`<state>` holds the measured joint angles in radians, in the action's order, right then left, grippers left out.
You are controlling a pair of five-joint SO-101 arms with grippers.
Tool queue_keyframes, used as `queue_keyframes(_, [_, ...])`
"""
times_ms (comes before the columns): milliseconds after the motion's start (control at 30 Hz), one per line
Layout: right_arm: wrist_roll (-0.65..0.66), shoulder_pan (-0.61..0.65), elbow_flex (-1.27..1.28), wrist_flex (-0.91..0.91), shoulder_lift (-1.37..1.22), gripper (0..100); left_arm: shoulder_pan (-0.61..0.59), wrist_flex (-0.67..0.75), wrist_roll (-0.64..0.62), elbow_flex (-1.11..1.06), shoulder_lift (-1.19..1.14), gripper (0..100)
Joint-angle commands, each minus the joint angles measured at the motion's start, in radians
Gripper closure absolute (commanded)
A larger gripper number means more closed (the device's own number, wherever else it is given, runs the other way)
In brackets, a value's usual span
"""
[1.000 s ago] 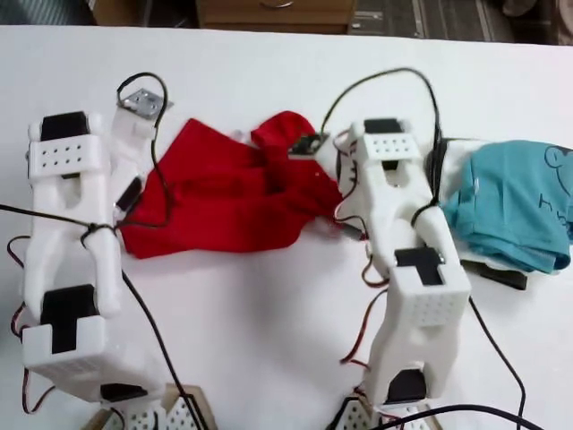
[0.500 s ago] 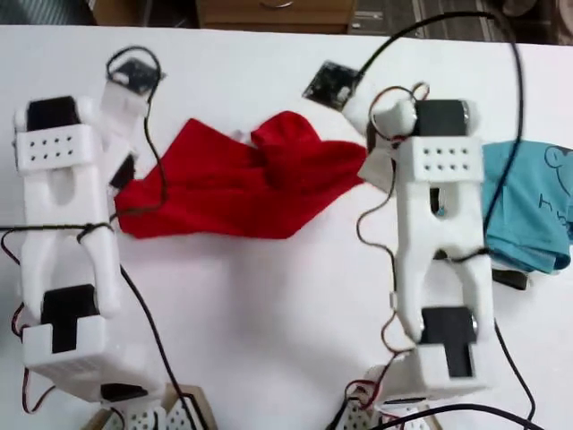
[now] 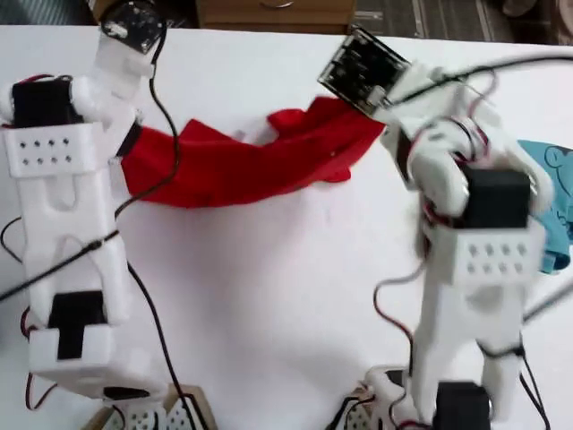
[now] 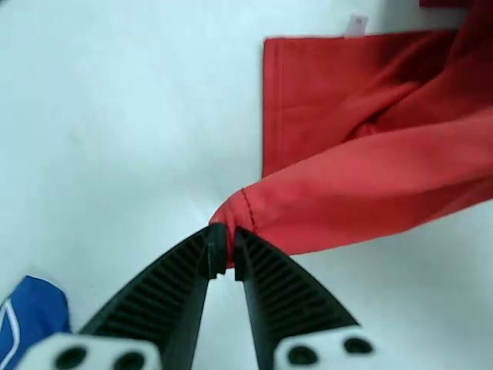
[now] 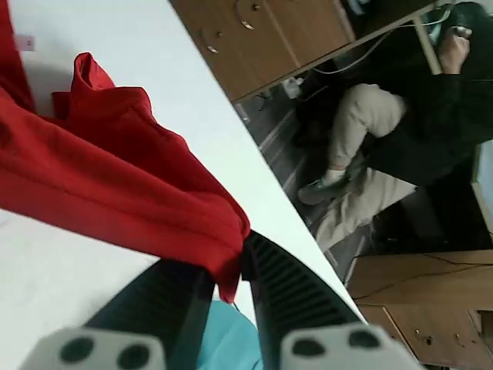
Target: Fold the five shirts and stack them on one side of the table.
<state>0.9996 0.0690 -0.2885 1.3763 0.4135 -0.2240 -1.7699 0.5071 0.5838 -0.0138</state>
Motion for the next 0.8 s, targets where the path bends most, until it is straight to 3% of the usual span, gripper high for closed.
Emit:
queue_keyframes(0, [-0.002, -0.058, -0.04, -0.024, 0.082, 97.8, 0.049, -0.018, -0.009, 0.028, 0.178, 98])
queue_keyframes(133, [-0.002, -0.131, -0.015, -0.001, 0.081, 97.8, 0.135, -0.017, -0.011, -0.056, 0.374, 98])
queue_keyframes(300, [0.069, -0.15, 0.235, -0.012, 0.081, 97.8, 0.216, -0.015, -0.012, -0.294, 0.551, 98])
queue_keyframes(467, [0.124, -0.15, 0.503, -0.045, 0.09, 97.8, 0.198, 0.052, -0.009, -0.558, 0.641, 98])
queue_keyframes(767, [0.126, -0.085, 0.821, -0.119, 0.085, 97.4, 0.183, 0.233, -0.005, -0.831, 0.684, 98])
